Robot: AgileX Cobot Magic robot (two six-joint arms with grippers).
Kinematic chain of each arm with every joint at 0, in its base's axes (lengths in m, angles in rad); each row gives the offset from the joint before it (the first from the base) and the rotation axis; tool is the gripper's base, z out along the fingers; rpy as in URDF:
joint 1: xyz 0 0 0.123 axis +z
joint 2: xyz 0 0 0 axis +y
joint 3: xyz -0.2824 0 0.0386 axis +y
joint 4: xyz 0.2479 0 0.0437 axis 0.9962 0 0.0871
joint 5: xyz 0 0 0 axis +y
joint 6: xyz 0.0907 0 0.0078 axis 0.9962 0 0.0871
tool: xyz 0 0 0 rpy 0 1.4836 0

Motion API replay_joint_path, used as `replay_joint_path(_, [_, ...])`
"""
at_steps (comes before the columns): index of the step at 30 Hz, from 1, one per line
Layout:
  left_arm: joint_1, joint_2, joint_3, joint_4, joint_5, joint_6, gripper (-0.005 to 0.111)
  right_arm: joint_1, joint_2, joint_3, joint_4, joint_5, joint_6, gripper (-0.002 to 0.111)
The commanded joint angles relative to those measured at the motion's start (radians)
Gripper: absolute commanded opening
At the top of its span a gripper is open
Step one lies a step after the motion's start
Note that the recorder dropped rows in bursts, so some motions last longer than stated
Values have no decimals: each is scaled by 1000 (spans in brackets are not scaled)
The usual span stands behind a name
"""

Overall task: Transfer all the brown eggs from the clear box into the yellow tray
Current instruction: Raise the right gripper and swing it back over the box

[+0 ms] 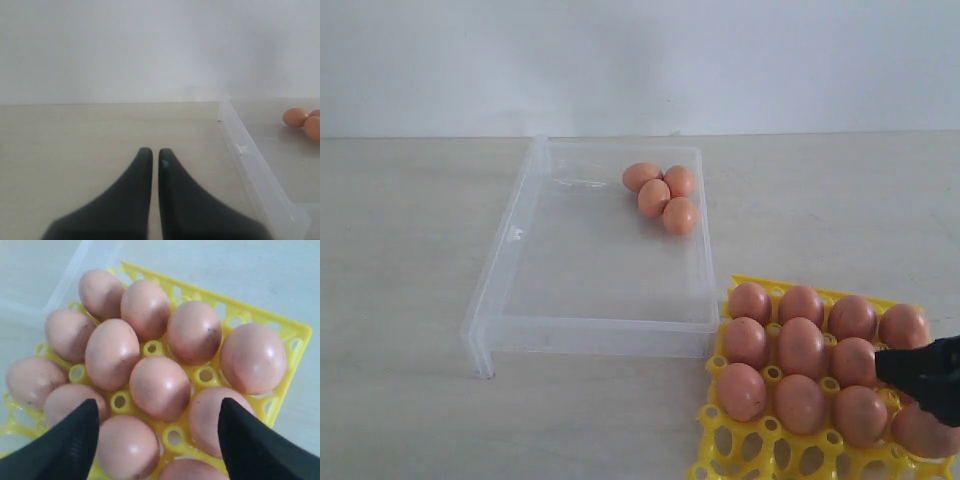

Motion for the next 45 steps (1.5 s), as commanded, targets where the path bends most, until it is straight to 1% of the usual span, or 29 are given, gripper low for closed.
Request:
replay_joint_path(1, [-4,-4,4,2,-2,0,4,-1,-4,2,145,164,-11,40])
replay_joint_path(3, [-4,-4,4,2,-2,0,4,-1,-4,-7,148,254,-11,19])
replay_joint_path(4, [-4,-4,4,2,-2,0,4,-1,-4,-19,136,289,-13,6])
replay_joint_path(5, [-4,-4,4,2,-2,0,4,-1,-4,-34,119,308,-9,0])
replay_joint_path(9, [-4,-4,4,2,-2,0,4,-1,-4,-108,66,332,10,0])
replay_joint_path(11, [-4,-4,4,2,-2,0,4,-1,-4,-183,36,367,45,0])
replay_joint_path(13, [-4,-4,4,2,-2,0,4,-1,-4,-267,5,361,143,0])
replay_joint_path(15, [-4,-4,4,2,-2,0,4,1,-2,-358,-77,318,283,0])
replay_joint_path(17, [-4,-4,4,2,-2,0,4,15,8,-456,-247,277,408,0])
replay_joint_path(19, [-4,-4,4,2,-2,0,4,62,30,-542,-433,275,514,0])
replay_joint_path(22, [-4,-4,4,2,-2,0,4,184,93,-629,-670,321,698,0])
replay_joint_path(24, [-4,-4,4,2,-2,0,4,296,160,-677,-819,389,818,0])
replay_joint_path(27, [-4,-4,4,2,-2,0,4,483,269,-729,-963,454,929,0])
replay_joint_path(29, [-4,-4,4,2,-2,0,4,590,342,-761,-1014,430,968,0])
replay_joint_path(30, [-4,-4,4,2,-2,0,4,644,375,-778,-1027,395,976,0])
replay_joint_path(32, [-4,-4,4,2,-2,0,4,738,431,-809,-1040,263,976,0])
replay_joint_path(34, [-4,-4,4,2,-2,0,4,807,463,-827,-1044,90,970,0])
replay_joint_path(35, [-4,-4,4,2,-2,0,4,840,482,-835,-1042,-43,969,0])
replay_joint_path(38, [-4,-4,4,2,-2,0,4,914,520,-833,-1040,-349,969,0])
replay_joint_path(40, [-4,-4,4,2,-2,0,4,933,550,-833,-1040,-447,969,3])
replay_joint_path(42, [-4,-4,4,2,-2,0,4,937,592,-834,-1037,-450,974,15])
replay_joint_path(44, [-4,-4,4,2,-2,0,4,937,633,-834,-1036,-387,977,33])
replay_joint_path(45, [-4,-4,4,2,-2,0,4,937,645,-834,-1036,-361,981,40])
